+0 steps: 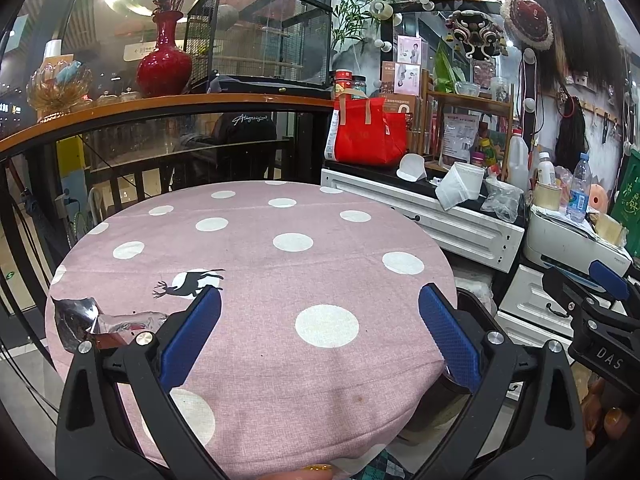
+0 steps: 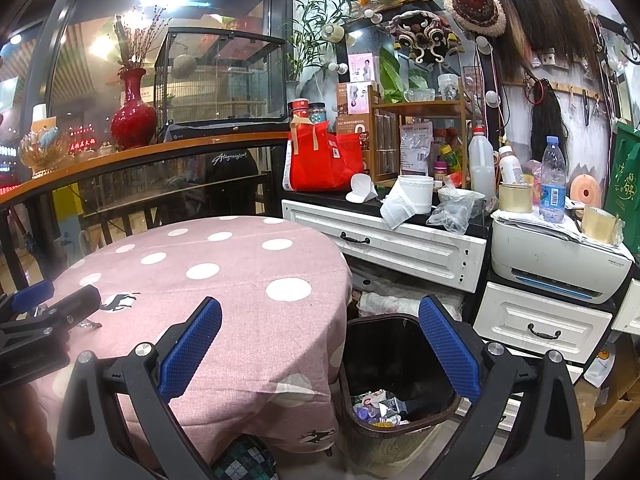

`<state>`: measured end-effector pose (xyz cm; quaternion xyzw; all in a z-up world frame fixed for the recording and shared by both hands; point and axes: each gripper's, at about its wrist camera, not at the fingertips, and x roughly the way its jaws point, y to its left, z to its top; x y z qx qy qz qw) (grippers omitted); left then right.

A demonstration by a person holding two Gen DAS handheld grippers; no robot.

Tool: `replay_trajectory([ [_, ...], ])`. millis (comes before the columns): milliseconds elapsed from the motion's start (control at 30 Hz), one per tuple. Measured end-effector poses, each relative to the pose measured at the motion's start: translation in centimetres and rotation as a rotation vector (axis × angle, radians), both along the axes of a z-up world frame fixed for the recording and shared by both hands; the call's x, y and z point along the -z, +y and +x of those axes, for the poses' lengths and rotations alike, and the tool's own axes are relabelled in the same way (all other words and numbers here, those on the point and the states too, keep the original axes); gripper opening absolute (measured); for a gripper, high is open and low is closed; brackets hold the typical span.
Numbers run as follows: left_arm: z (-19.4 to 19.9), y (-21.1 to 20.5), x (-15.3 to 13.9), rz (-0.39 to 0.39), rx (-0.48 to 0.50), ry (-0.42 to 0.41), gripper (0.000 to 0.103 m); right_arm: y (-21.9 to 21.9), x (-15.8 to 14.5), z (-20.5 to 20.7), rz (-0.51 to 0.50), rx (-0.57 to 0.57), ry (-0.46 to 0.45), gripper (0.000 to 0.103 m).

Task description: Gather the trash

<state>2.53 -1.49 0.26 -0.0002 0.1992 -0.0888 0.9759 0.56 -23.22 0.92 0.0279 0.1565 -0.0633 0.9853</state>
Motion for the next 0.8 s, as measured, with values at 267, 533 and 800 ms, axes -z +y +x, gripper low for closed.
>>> replay_trajectory([
  [267,-0.08,-0.20,0.30,0.002,-0.002,-0.007,0.097,0.08,0.14,-0.01,0.000,0.001,0.000,0.097],
  [533,-0.20,-0.24,0.34,0.003,0.000,-0.002,0.097,-0.06,0.20,0.09,0.002,-0.001,0.003,0.097],
  [800,-0.13,-0.17,0.28,0.000,0.001,0.010,0.097,-0.03,0.19,0.11,0.002,-0.002,0.006,0.097],
])
